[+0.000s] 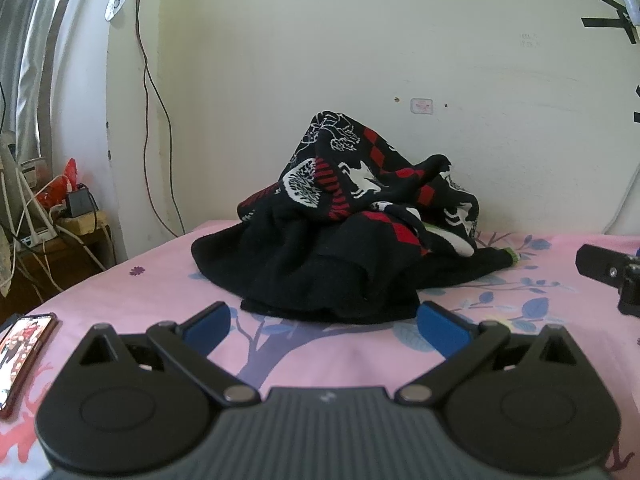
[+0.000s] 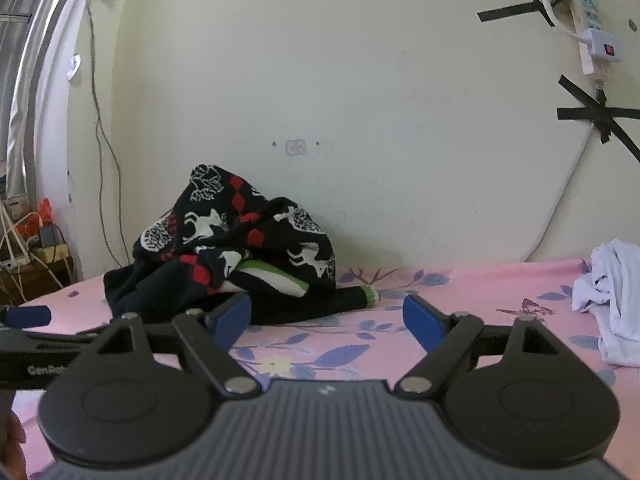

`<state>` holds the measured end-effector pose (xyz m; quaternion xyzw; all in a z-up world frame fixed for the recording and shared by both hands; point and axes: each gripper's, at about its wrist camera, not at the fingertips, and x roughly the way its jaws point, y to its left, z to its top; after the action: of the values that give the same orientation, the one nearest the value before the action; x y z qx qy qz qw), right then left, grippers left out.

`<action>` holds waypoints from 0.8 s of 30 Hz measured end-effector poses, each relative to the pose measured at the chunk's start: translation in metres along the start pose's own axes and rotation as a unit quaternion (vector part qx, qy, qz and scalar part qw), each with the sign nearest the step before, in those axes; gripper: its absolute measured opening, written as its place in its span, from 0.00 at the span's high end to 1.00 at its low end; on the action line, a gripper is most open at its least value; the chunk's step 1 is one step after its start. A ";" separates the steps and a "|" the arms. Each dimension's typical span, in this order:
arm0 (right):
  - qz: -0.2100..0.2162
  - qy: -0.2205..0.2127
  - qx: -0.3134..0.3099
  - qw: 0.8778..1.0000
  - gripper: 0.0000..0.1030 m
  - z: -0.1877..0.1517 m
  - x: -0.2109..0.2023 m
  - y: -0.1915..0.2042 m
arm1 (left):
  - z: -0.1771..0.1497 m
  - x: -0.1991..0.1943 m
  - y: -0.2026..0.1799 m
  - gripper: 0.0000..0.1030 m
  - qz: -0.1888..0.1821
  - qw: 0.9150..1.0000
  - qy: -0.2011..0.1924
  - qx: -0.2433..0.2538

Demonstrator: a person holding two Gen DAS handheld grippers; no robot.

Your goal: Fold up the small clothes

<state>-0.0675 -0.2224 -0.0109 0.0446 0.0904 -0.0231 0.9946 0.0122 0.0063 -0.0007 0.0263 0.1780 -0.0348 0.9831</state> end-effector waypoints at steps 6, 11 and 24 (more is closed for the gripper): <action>-0.023 0.013 0.029 0.999 0.17 -0.001 0.003 -0.010 | 0.001 -0.003 0.008 0.00 -0.024 1.000 -0.005 -0.016; -0.032 0.028 0.059 0.997 0.17 -0.002 0.006 -0.018 | 0.001 -0.006 0.009 0.00 -0.027 0.999 -0.009 -0.018; 0.004 0.053 0.080 0.995 0.49 -0.002 0.012 -0.024 | 0.000 -0.007 0.003 0.00 -0.029 1.000 -0.010 0.000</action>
<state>-0.0575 -0.2464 -0.0174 0.1258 0.1405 -0.0239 0.9818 0.0057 0.0093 0.0015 0.0204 0.1689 -0.0635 0.9834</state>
